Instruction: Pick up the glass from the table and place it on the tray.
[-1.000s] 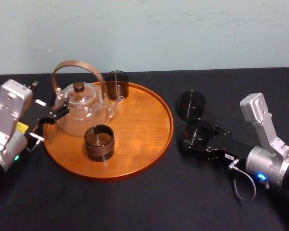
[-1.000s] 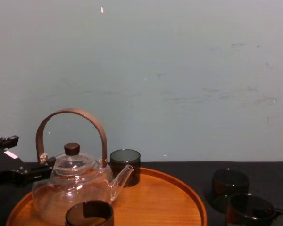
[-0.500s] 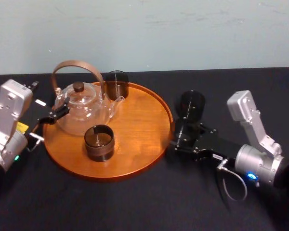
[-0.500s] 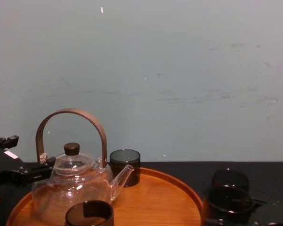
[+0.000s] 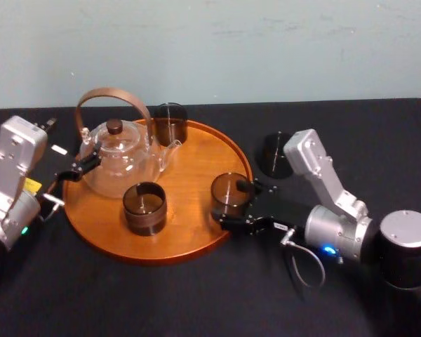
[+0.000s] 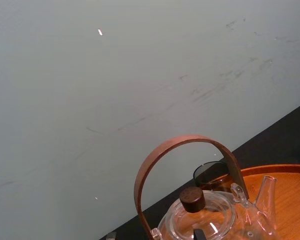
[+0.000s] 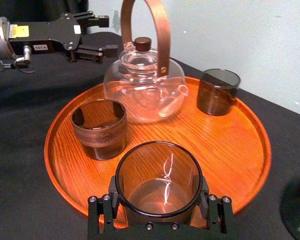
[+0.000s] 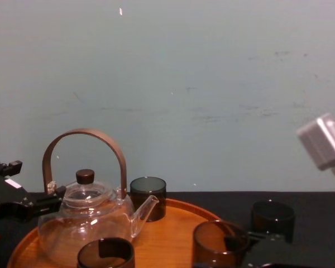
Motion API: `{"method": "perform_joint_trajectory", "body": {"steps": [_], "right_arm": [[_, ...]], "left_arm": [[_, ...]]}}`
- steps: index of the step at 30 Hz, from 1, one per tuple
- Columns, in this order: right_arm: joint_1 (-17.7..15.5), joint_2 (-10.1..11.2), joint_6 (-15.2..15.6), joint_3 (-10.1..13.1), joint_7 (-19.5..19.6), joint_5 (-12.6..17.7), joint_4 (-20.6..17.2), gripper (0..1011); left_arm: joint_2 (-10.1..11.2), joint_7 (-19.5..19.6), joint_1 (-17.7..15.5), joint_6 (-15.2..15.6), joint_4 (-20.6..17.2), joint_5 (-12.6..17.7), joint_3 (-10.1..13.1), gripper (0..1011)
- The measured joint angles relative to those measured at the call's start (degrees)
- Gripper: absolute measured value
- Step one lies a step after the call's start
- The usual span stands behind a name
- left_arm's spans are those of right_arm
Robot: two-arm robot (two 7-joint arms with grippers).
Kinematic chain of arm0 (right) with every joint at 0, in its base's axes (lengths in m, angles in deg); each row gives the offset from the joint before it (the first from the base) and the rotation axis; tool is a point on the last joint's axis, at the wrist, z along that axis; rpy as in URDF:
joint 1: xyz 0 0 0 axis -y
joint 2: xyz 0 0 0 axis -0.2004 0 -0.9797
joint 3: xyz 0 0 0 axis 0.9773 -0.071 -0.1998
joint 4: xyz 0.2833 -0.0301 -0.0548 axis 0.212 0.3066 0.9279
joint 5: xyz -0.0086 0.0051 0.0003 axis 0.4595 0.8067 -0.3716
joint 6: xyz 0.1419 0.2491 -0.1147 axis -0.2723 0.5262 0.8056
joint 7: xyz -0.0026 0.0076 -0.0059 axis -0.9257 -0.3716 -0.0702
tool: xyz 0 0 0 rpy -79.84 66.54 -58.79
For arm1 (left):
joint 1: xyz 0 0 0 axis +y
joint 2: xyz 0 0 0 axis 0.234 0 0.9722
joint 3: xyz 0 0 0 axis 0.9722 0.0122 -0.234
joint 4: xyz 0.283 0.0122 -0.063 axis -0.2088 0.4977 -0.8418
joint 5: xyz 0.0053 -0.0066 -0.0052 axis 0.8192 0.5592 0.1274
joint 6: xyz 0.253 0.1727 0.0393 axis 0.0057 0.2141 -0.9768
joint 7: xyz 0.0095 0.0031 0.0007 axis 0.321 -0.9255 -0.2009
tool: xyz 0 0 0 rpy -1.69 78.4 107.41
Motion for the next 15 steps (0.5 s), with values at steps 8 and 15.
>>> {"method": "perform_joint_trajectory", "body": {"steps": [8,15], "right_arm": [[2.7,-1.7,0.3,-1.7,-0.7,-1.2,2.5,907],[4.2,-2.8,0.2,-2.5,-1.1,-1.8,4.3,908]], "left_arm": [[0.0,0.0,0.0,0.0,0.0,0.0,0.0,1001],[0.0,0.0,0.0,0.0,0.0,0.0,0.0,1002]]}}
